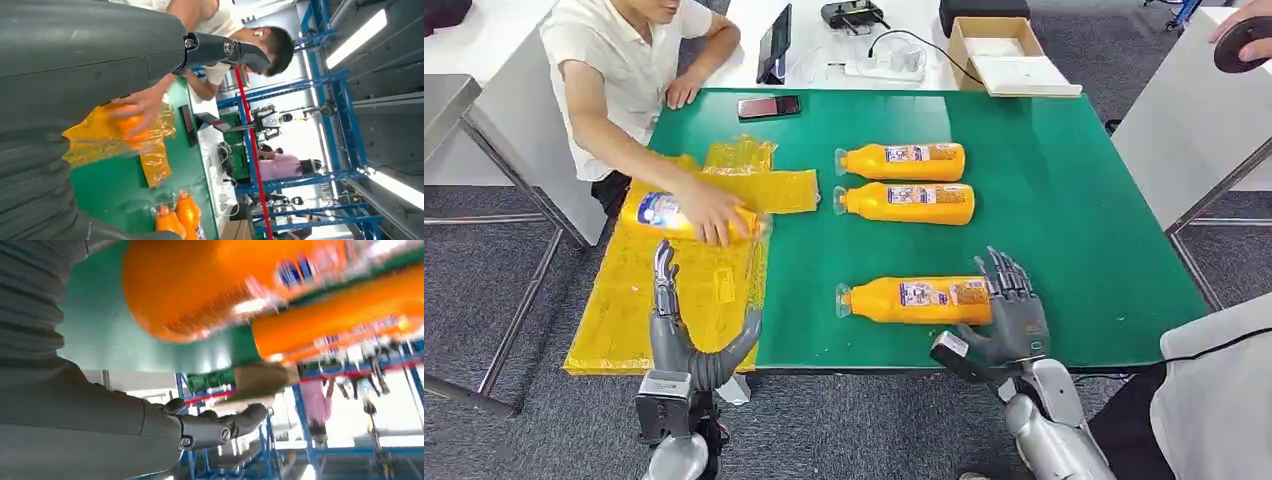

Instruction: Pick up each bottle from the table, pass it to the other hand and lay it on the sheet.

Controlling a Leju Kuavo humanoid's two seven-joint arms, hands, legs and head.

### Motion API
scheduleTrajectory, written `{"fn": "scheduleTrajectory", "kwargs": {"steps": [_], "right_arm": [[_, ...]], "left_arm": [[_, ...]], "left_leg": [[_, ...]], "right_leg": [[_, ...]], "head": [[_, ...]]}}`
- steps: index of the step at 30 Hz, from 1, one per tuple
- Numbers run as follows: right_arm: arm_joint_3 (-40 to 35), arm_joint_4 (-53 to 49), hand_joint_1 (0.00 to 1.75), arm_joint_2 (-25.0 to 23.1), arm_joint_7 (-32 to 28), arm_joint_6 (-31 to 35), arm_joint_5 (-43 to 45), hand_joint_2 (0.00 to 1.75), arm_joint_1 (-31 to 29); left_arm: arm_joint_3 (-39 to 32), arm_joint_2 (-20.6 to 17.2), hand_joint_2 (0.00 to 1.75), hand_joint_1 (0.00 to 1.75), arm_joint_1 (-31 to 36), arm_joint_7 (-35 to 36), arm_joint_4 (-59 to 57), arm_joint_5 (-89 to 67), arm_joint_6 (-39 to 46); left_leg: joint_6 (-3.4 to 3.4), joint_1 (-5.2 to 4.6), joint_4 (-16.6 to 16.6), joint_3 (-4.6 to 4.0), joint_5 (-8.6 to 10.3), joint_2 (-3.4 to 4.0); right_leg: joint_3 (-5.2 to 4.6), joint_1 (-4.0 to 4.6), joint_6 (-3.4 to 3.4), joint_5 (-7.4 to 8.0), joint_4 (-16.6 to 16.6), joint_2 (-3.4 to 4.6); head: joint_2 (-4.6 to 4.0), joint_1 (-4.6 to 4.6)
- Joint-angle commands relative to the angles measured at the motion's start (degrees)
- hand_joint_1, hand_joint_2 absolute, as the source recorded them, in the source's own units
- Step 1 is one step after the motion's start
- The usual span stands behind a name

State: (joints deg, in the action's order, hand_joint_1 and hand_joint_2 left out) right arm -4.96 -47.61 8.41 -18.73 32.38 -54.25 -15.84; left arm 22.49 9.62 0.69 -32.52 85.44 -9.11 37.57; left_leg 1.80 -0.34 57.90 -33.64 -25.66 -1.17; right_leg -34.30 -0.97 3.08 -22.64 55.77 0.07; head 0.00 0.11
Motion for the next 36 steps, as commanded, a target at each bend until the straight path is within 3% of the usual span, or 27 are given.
{"fn": "scheduleTrajectory", "kwargs": {"steps": [1,7,11,24,28,36], "right_arm": [[-3.91,11.34,0.00,-1.39,0.39,-4.98,1.19,1.75,-6.88],[-7.63,16.29,0.00,-2.67,1.14,-8.53,-0.01,1.75,-10.03],[-10.23,20.16,0.00,-1.81,5.59,-13.52,-1.43,1.75,-13.07],[-10.21,20.21,0.00,-1.63,5.59,-13.69,-1.42,1.75,-13.33],[-10.99,23.53,0.00,-1.97,10.72,-19.67,-1.40,1.75,-15.62],[-10.99,23.53,0.00,-1.97,10.72,-19.67,-1.40,1.75,-15.62]], "left_arm": [[1.50,-0.68,1.75,0.00,1.64,0.59,-3.78,-0.07,-0.50],[2.44,-0.70,1.75,0.00,2.13,0.72,-3.94,-0.18,-0.83],[3.07,-0.84,1.75,0.00,2.38,0.99,-4.04,-0.22,-1.16],[3.11,-0.79,1.75,0.00,2.39,0.99,-4.04,-0.22,-1.17],[3.57,-0.81,1.75,0.00,2.78,1.83,-4.77,0.32,-2.05],[3.57,-0.81,1.75,0.00,2.78,1.83,-4.77,0.32,-2.05]], "left_leg": [[-0.08,0.02,-0.04,0.12,-0.03,0.16],[-0.11,0.05,-0.05,0.20,-0.07,0.28],[-0.09,0.03,-0.02,0.14,-0.05,0.20],[-0.13,0.06,-0.05,0.30,-0.03,0.17],[-0.12,0.04,-0.05,0.32,-0.03,0.20],[-0.12,0.04,-0.05,0.32,-0.03,0.20]], "right_leg": [[0.06,0.02,-0.08,0.00,-0.02,0.10],[0.13,0.06,-0.12,0.00,-0.04,0.19],[0.07,0.04,-0.10,0.00,-0.01,0.14],[0.21,0.07,-0.13,0.00,-0.06,0.04],[0.21,0.06,-0.13,0.01,-0.04,0.06],[0.21,0.06,-0.13,0.01,-0.04,0.06]], "head": [[0.00,-0.02],[0.00,0.00],[0.00,-0.02],[0.00,-0.02],[0.00,0.00],[0.00,0.00]]}}
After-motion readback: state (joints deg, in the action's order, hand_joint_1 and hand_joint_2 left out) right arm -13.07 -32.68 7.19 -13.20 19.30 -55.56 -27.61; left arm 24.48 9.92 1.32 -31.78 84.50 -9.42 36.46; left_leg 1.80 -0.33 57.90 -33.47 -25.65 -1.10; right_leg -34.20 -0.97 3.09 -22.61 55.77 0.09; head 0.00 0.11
